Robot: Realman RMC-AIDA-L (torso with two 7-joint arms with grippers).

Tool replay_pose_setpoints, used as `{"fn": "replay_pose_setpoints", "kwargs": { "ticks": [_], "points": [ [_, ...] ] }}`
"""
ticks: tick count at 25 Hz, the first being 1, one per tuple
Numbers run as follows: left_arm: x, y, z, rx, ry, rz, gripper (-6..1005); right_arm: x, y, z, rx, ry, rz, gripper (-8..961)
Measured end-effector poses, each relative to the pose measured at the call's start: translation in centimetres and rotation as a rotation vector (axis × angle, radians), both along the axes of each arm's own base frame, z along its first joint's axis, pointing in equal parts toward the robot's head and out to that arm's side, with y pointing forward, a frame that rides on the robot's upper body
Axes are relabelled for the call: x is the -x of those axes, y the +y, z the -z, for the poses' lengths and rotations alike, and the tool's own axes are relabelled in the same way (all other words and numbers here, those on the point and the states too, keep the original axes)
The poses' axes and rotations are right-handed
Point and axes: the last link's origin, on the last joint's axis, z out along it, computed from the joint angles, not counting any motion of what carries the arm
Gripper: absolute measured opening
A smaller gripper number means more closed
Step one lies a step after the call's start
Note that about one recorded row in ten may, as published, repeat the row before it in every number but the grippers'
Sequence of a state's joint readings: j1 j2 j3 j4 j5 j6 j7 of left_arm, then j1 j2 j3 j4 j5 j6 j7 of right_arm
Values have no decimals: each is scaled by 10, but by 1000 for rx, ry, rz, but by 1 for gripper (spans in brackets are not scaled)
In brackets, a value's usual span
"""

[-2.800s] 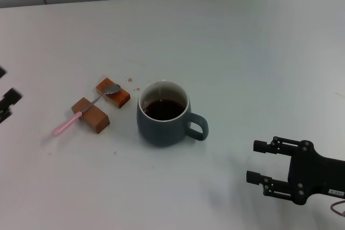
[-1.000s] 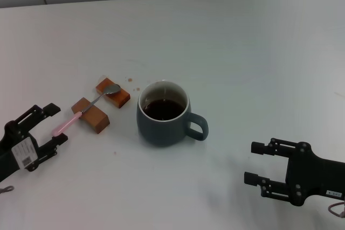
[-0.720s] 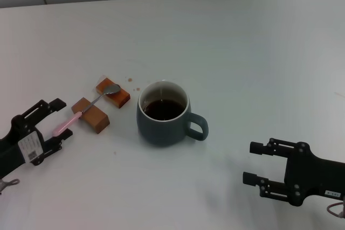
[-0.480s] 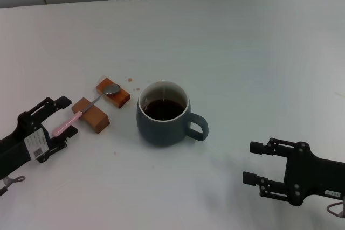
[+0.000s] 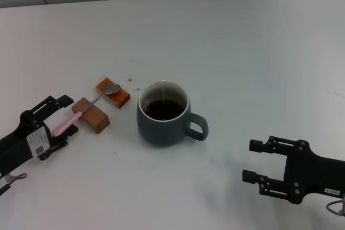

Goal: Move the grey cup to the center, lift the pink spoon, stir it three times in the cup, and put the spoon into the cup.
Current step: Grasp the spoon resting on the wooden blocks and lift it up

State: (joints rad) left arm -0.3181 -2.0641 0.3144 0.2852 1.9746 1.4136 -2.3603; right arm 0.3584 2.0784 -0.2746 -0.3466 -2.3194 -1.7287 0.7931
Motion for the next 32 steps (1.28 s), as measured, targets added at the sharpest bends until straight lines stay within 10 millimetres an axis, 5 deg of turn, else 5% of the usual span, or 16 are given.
{"fn": "replay_pose_setpoints", "kwargs": {
  "ticks": [32],
  "points": [
    [1, 2, 7, 17, 24, -14, 381, 1, 4, 2, -4, -4, 2, 669]
  ]
}}
